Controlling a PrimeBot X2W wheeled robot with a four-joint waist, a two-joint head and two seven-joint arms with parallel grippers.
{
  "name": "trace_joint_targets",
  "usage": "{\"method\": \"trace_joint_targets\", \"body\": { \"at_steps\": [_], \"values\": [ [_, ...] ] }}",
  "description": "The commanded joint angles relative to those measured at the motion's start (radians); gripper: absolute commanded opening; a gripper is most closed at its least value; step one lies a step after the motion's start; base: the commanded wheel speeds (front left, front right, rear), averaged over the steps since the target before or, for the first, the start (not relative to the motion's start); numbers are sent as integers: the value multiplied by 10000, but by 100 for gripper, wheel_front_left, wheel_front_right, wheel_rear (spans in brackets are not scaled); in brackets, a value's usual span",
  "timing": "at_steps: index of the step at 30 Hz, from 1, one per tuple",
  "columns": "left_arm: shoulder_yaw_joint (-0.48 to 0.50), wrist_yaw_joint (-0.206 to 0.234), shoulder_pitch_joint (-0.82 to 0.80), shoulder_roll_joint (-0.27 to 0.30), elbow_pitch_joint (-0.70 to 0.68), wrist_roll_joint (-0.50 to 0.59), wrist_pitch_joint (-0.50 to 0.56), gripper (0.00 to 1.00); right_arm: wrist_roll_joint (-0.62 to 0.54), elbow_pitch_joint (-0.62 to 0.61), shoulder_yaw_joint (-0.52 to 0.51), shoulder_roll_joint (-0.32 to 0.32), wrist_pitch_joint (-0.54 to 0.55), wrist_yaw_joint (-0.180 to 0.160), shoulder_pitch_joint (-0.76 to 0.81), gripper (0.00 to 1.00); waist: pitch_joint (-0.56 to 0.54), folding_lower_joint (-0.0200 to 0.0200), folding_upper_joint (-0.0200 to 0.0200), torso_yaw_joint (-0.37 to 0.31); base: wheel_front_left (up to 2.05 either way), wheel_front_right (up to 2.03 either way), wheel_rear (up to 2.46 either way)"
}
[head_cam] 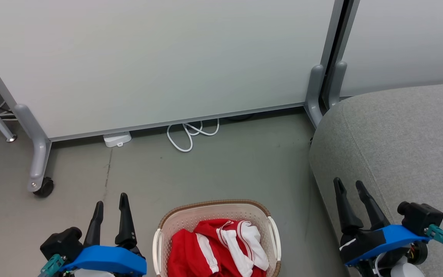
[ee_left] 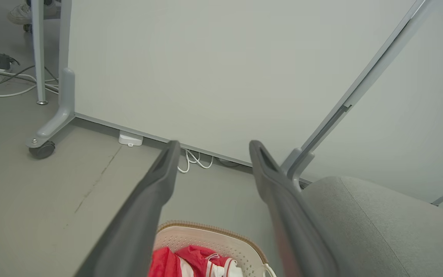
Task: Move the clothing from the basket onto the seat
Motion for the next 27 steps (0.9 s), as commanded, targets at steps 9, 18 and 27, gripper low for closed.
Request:
{"method": "trace_joint_targets", "body": {
  "at_steps": [9,18,27],
  "values": [
    [-135,113,10,59,-22,756,-262,100,-872,-12,37,-88,-206,22,-106,100,-34,0,0,-18,0,0,0],
    [-257,187,67,61,-5,1237,-453,100,-1581,42,73,-92,-330,23,-113,100,-35,0,0,-2,0,0,0],
    [-412,296,160,62,39,1673,-632,100,-2217,97,-41,-96,-475,25,-109,100,-81,0,0,24,0,0,0]
  ]
}}
